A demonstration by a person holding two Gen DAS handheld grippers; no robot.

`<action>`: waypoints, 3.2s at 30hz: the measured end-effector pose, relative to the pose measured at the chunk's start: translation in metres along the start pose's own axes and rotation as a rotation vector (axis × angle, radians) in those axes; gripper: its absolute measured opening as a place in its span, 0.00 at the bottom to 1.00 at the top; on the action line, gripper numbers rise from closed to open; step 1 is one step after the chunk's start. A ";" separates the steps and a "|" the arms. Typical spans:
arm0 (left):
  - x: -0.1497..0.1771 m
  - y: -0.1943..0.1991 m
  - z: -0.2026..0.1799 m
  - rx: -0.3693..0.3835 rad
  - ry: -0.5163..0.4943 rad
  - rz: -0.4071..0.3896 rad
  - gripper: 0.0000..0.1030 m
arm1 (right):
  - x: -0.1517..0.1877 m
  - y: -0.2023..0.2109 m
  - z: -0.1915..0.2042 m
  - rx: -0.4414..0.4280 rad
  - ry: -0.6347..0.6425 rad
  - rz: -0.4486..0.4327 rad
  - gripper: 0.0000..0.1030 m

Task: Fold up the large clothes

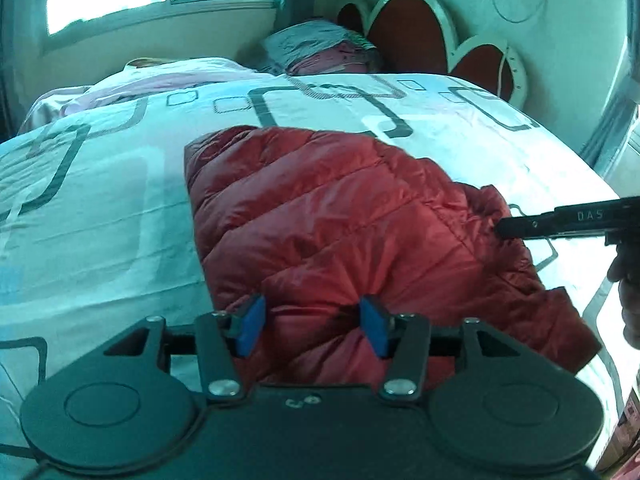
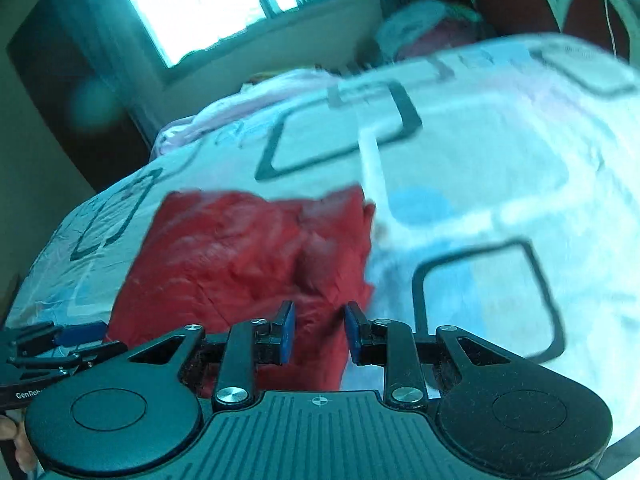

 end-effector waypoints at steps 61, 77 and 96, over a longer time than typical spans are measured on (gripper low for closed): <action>0.000 -0.059 0.062 0.324 0.371 0.073 0.85 | -0.001 -0.063 -0.022 -0.253 -0.226 0.204 0.57; -0.007 -0.026 0.050 0.317 0.294 0.002 0.76 | -0.010 -0.029 0.014 -0.263 -0.100 0.120 0.27; 0.012 0.064 0.169 0.199 0.362 -0.111 0.76 | -0.016 -0.075 0.167 -0.381 0.058 0.115 0.27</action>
Point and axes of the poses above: each gripper's, at about its wrist camera, not at the fingertips, and y roughly against the way its jaws point, z to its left, x to its underside, the point moved 2 cm from there along -y, roughly the way its jaws point, and after that the axes turned 3 degrees about z, right-handed, at the moved point
